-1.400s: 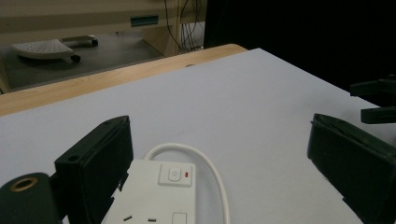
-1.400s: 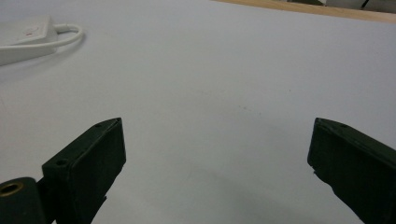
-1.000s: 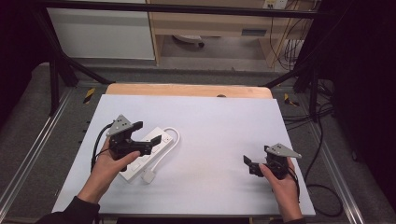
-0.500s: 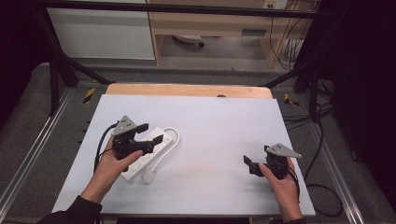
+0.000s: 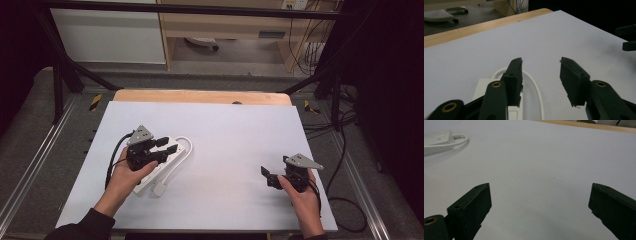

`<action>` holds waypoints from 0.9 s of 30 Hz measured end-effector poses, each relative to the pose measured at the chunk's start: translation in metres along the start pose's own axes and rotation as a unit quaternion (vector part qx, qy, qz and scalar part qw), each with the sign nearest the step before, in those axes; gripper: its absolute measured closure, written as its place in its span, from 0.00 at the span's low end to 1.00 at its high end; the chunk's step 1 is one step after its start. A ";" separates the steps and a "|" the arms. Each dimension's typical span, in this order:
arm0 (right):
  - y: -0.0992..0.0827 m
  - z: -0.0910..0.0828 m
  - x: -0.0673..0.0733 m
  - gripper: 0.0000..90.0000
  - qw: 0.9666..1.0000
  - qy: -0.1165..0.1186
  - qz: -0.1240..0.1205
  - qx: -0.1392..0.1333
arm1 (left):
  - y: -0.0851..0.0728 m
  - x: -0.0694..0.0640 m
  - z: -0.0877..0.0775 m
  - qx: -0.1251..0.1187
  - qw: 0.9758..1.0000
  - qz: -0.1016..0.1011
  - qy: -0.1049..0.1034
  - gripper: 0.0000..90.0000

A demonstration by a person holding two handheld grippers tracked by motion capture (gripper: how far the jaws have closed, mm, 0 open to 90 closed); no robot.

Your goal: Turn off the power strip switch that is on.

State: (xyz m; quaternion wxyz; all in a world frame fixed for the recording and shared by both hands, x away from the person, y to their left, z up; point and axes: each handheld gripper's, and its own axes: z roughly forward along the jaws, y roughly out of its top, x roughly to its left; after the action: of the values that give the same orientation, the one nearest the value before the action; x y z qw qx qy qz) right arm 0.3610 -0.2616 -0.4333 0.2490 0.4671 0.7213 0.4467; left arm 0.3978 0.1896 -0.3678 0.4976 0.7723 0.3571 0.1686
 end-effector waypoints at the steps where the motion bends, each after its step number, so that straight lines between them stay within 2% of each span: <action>1: 0.000 0.000 0.000 0.05 1.000 0.000 0.000 0.000 | -0.001 0.000 0.001 0.003 1.000 0.003 0.002 0.63; 7: 0.000 0.000 0.000 0.05 1.000 0.000 0.000 -0.001 | -0.005 0.002 0.008 0.013 1.000 -0.003 0.005 0.76; 14: 0.000 0.000 0.000 0.05 1.000 0.000 0.001 -0.002 | -0.010 0.006 0.010 0.018 1.000 -0.005 -0.004 0.91; 22: 0.000 0.000 0.000 0.05 1.000 0.001 0.000 -0.002 | -0.015 0.010 0.011 0.021 1.000 -0.008 -0.002 0.99; 27: 0.000 0.000 0.000 0.05 1.000 0.000 0.001 -0.001 | -0.017 0.014 0.012 0.030 1.000 -0.008 0.002 1.00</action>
State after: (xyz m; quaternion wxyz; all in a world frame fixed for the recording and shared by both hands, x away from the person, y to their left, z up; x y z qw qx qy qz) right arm 0.3610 -0.2615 -0.4332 0.2491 0.4670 0.7205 0.4481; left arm 0.4079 0.1959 -0.3897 0.4751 0.7834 0.3693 0.1553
